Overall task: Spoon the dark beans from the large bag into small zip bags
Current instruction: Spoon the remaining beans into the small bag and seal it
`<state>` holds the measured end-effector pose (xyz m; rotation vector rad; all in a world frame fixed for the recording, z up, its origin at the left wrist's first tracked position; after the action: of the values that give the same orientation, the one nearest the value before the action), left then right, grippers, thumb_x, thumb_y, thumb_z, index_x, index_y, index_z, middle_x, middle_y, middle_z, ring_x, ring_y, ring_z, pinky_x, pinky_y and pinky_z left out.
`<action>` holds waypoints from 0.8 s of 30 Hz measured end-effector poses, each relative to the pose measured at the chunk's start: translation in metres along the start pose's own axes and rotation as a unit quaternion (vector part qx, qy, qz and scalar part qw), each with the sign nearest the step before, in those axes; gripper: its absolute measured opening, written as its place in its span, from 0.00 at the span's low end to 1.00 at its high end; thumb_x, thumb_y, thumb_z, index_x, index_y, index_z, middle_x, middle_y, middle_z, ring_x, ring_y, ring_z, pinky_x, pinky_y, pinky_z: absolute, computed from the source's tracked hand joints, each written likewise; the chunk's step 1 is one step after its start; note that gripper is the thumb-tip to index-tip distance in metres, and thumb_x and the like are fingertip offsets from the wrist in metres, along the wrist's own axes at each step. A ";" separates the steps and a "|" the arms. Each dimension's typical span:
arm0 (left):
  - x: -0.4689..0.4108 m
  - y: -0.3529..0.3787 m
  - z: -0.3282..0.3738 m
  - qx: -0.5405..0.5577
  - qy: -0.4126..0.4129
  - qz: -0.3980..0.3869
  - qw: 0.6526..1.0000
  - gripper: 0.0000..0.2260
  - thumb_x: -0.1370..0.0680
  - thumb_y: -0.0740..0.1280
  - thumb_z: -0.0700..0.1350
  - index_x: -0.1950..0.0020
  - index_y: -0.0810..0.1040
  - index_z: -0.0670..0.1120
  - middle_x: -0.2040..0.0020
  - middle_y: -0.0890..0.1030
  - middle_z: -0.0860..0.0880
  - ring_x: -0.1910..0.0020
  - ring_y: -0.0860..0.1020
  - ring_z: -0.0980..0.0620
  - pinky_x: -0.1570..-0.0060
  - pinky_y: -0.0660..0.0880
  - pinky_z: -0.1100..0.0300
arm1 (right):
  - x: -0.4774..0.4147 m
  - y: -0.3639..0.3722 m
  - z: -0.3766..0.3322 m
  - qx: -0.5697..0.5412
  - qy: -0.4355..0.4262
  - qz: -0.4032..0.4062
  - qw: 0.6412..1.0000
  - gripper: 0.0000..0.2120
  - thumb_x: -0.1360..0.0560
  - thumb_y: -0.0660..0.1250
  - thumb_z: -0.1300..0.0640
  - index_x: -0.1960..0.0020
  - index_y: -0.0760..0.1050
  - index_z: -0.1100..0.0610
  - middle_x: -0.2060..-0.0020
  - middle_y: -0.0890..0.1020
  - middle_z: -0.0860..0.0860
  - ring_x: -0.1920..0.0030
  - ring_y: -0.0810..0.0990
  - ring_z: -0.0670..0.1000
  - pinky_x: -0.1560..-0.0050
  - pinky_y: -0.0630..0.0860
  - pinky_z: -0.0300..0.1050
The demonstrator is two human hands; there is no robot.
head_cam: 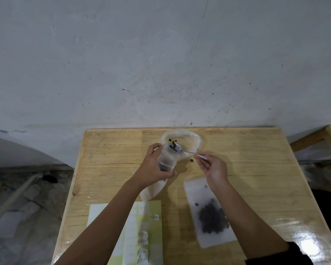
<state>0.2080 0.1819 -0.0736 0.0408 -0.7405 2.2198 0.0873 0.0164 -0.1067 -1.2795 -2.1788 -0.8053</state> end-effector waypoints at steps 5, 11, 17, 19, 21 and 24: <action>-0.007 -0.002 -0.003 -0.019 -0.012 -0.007 1.000 0.46 0.34 0.77 0.52 0.25 0.56 0.42 0.28 0.54 0.52 0.32 0.59 0.57 0.39 0.60 0.65 | 0.005 -0.003 -0.035 0.008 -0.055 -0.030 0.998 0.13 0.21 0.56 0.66 0.58 0.77 0.66 0.68 0.84 0.57 0.65 0.84 0.51 0.65 0.79 0.35; -0.012 -0.003 -0.002 -0.030 -0.015 -0.007 0.999 0.46 0.34 0.77 0.51 0.25 0.55 0.42 0.28 0.54 0.52 0.32 0.59 0.56 0.39 0.60 0.65 | 0.028 0.026 -0.070 0.136 -0.199 -0.158 0.958 0.10 0.23 0.59 0.68 0.57 0.79 0.64 0.67 0.84 0.53 0.64 0.84 0.52 0.60 0.80 0.37; -0.013 -0.003 0.000 -0.040 -0.013 0.000 0.999 0.44 0.34 0.77 0.50 0.25 0.56 0.42 0.28 0.54 0.51 0.31 0.60 0.52 0.40 0.62 0.64 | 0.032 0.028 -0.079 0.201 -0.320 -0.134 0.916 0.09 0.22 0.60 0.65 0.50 0.79 0.59 0.62 0.85 0.47 0.56 0.83 0.50 0.52 0.79 0.40; -0.013 -0.003 0.001 -0.039 -0.013 0.002 0.999 0.44 0.34 0.77 0.51 0.26 0.56 0.43 0.28 0.54 0.51 0.32 0.60 0.53 0.40 0.61 0.64 | 0.025 0.027 -0.072 0.250 -0.338 -0.118 0.900 0.10 0.22 0.61 0.64 0.48 0.79 0.53 0.56 0.84 0.46 0.51 0.83 0.49 0.47 0.78 0.43; -0.013 -0.002 0.000 -0.031 -0.017 0.002 0.999 0.46 0.35 0.77 0.53 0.25 0.56 0.43 0.28 0.54 0.52 0.33 0.60 0.55 0.40 0.61 0.63 | 0.020 0.029 -0.064 0.306 -0.357 -0.109 0.876 0.12 0.22 0.61 0.64 0.44 0.78 0.53 0.51 0.82 0.50 0.48 0.81 0.47 0.45 0.76 0.42; -0.013 -0.001 -0.001 -0.015 -0.022 -0.003 1.000 0.47 0.35 0.77 0.54 0.25 0.55 0.42 0.29 0.54 0.53 0.32 0.59 0.56 0.40 0.61 0.64 | 0.023 0.034 -0.056 0.342 -0.394 -0.104 0.847 0.12 0.22 0.60 0.64 0.41 0.77 0.57 0.48 0.81 0.53 0.48 0.80 0.46 0.45 0.74 0.34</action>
<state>0.2175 0.1745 -0.0774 0.0769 -0.7959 2.2070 0.1136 0.0038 -0.0436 -1.0762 -2.8524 0.5656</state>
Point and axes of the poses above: each hand's wrist, its own x-axis away from the middle knuckle, its own y-axis out of the palm, z = x × y, the point moved 10 cm from there along -x, towards the middle knuckle
